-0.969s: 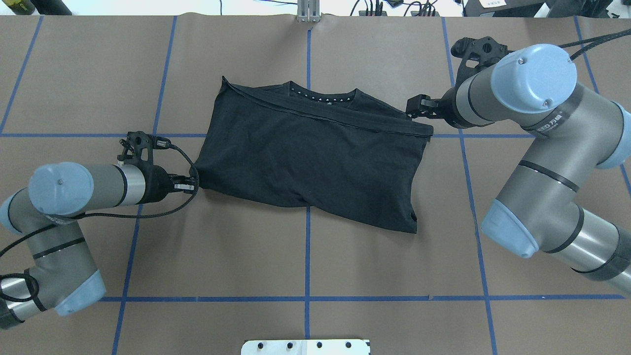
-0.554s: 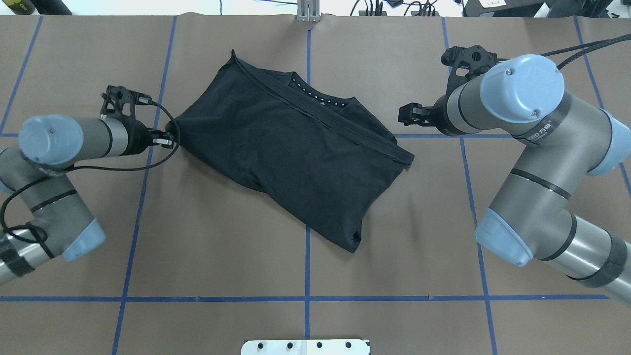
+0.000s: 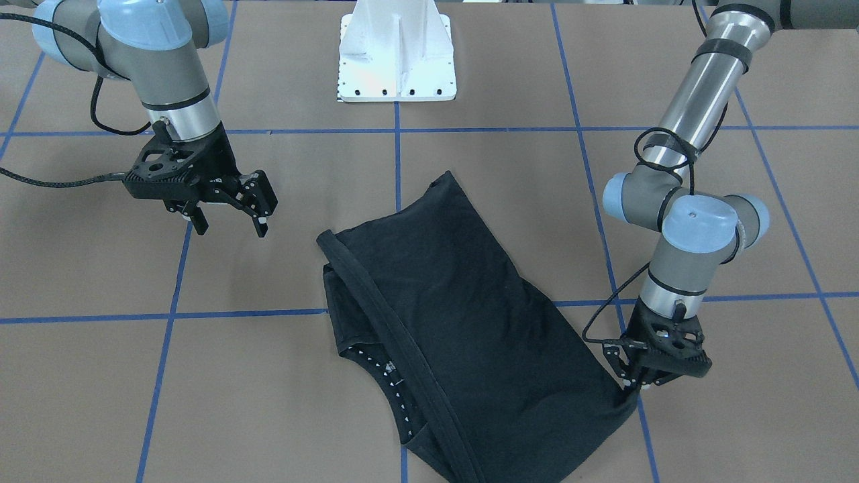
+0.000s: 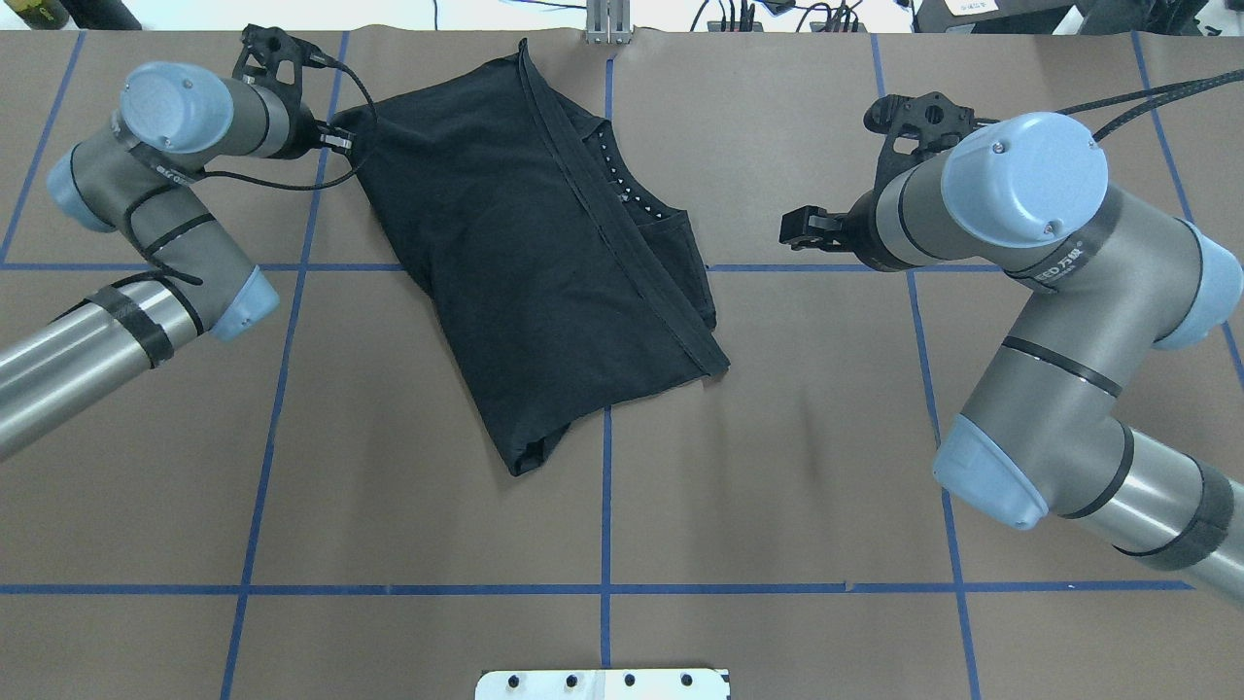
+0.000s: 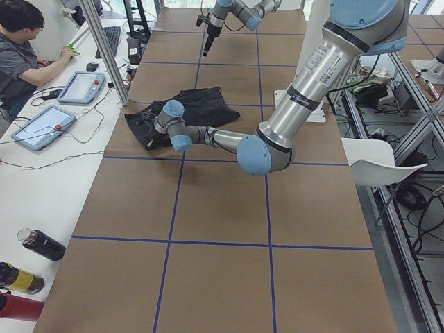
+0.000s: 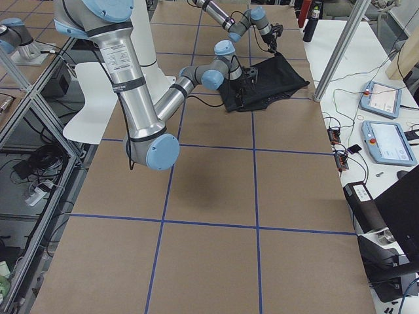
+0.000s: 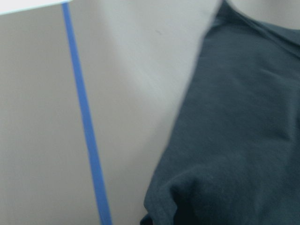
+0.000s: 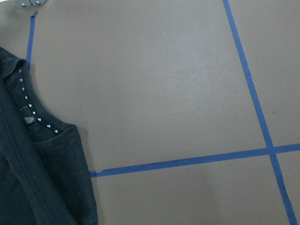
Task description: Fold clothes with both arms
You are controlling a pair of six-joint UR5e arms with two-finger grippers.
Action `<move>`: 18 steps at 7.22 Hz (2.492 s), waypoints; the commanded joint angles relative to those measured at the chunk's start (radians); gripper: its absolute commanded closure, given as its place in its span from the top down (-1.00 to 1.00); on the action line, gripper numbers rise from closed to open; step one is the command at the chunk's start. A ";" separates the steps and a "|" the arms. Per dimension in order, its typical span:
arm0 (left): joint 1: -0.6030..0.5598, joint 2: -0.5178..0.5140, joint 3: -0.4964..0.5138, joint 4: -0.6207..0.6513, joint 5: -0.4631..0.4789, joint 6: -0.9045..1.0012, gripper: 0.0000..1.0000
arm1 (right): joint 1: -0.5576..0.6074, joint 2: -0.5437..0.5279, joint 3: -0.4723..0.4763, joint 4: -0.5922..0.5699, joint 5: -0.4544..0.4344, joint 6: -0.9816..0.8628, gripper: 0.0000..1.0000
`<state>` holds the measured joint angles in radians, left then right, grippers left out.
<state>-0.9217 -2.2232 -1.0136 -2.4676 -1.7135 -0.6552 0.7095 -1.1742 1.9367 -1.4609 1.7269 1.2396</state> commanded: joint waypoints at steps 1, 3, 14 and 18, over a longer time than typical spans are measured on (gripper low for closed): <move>-0.039 0.005 0.020 -0.064 -0.030 0.055 0.90 | -0.050 0.042 -0.030 0.001 -0.032 0.056 1.00; -0.054 0.103 -0.051 -0.209 -0.148 0.043 1.00 | -0.087 0.189 -0.175 0.034 -0.079 0.133 1.00; -0.057 0.244 -0.189 -0.214 -0.163 -0.024 1.00 | -0.217 0.323 -0.553 0.215 -0.288 0.208 0.01; -0.055 0.244 -0.191 -0.214 -0.163 -0.026 1.00 | -0.217 0.326 -0.553 0.215 -0.288 0.210 -1.00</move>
<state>-0.9776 -1.9789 -1.2031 -2.6811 -1.8760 -0.6806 0.4925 -0.8498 1.3837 -1.2463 1.4388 1.4484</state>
